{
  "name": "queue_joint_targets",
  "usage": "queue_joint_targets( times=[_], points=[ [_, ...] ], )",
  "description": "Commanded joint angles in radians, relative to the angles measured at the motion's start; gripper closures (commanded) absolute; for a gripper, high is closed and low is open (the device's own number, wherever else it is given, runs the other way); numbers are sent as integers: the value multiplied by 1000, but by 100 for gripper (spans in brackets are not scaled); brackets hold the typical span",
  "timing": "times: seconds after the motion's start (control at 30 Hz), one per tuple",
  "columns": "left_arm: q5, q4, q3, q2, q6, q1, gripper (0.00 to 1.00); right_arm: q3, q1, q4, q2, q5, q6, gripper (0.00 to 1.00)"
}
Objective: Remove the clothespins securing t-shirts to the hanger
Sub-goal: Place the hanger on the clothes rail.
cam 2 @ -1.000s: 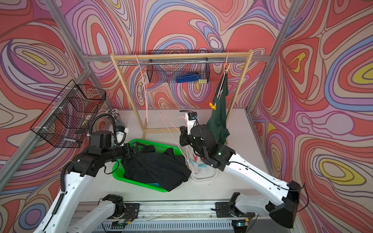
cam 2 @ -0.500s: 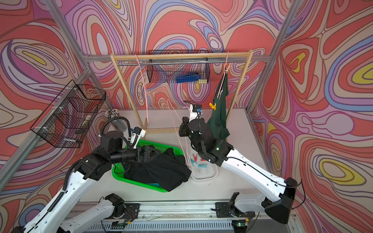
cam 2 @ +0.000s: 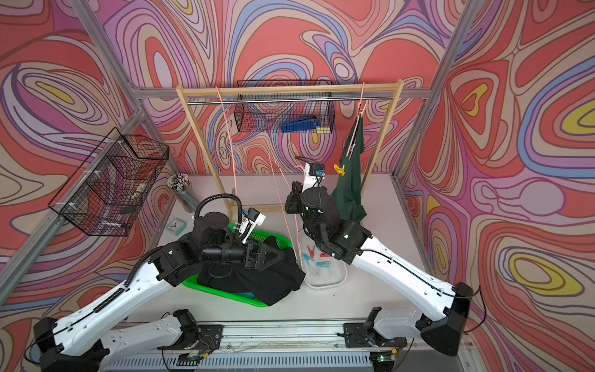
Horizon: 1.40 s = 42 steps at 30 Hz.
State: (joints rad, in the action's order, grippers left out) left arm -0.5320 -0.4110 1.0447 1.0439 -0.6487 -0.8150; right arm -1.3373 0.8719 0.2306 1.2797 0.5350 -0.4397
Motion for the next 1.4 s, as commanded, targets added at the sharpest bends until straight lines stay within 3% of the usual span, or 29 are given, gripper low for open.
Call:
queue_joint_targets(
  times=[0.0,0.27,0.53,0.83,0.93,1.07,1.2,1.27,1.37],
  points=[
    [68,74,15,43,-42,-41,0,-24,0,-28,7,24,-11,100],
    [128,170,21,154,-58,-108,1,-13,1,-37,-1,33,-20,100],
    [160,286,-21,187,-112,-111,19,1,0,-43,-13,17,-10,100],
    [161,315,-20,257,-135,-115,29,10,0,-51,-25,20,-10,100],
    [145,323,-14,274,-142,-116,41,13,0,-50,-29,22,-11,100],
    [131,327,-8,287,-158,-118,72,14,0,-51,-35,28,-8,100],
    [119,329,-6,292,-171,-118,91,13,0,-53,-35,27,-10,100],
    [116,330,-5,292,-177,-118,98,10,1,-48,-30,25,-9,100],
    [117,327,-5,285,-183,-118,100,6,0,-36,-27,19,-10,100]
  ],
)
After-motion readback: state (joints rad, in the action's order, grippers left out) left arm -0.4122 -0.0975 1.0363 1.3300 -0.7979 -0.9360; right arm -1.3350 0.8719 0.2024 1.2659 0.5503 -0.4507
